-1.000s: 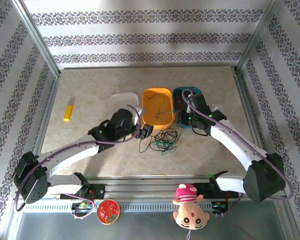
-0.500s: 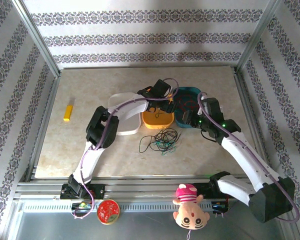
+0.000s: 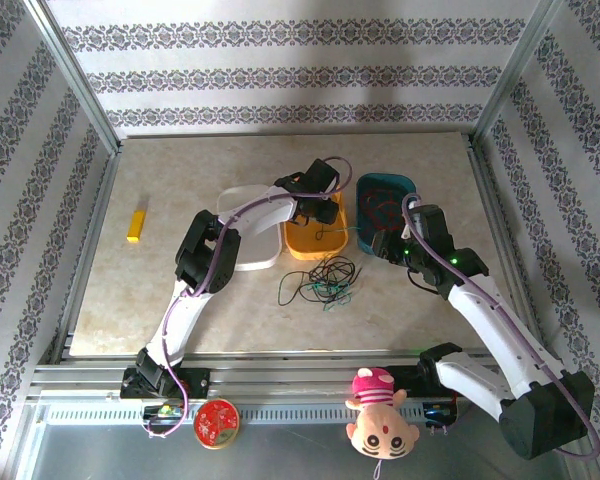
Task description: Untangle the cables
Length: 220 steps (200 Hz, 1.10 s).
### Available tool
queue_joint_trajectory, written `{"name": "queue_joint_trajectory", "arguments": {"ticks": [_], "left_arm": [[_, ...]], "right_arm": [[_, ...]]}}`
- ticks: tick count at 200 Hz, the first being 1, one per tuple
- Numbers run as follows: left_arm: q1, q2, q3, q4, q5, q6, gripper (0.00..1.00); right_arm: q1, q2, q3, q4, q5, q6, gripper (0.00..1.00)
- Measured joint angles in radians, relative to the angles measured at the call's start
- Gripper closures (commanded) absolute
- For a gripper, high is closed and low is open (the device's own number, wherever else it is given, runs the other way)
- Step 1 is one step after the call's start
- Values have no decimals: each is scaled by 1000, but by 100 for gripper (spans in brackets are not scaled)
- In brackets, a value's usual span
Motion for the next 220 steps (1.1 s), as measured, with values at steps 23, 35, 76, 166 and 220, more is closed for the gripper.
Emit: {"name": "queue_joint_trajectory", "arguments": {"ticks": [23, 35, 76, 166, 220], "left_arm": [[0, 0, -11, 0, 5, -2, 69], [0, 0, -14, 1, 8, -1, 83], [0, -8, -47, 9, 42, 0, 100], [0, -313, -89, 103, 57, 26, 100], [0, -331, -97, 56, -172, 106, 100]], "right_arm": [[0, 0, 0, 0, 0, 0, 50], [0, 0, 0, 0, 0, 0, 50], [0, -7, 0, 0, 0, 0, 50], [0, -19, -22, 1, 0, 1, 51], [0, -19, -22, 1, 0, 1, 51]]}}
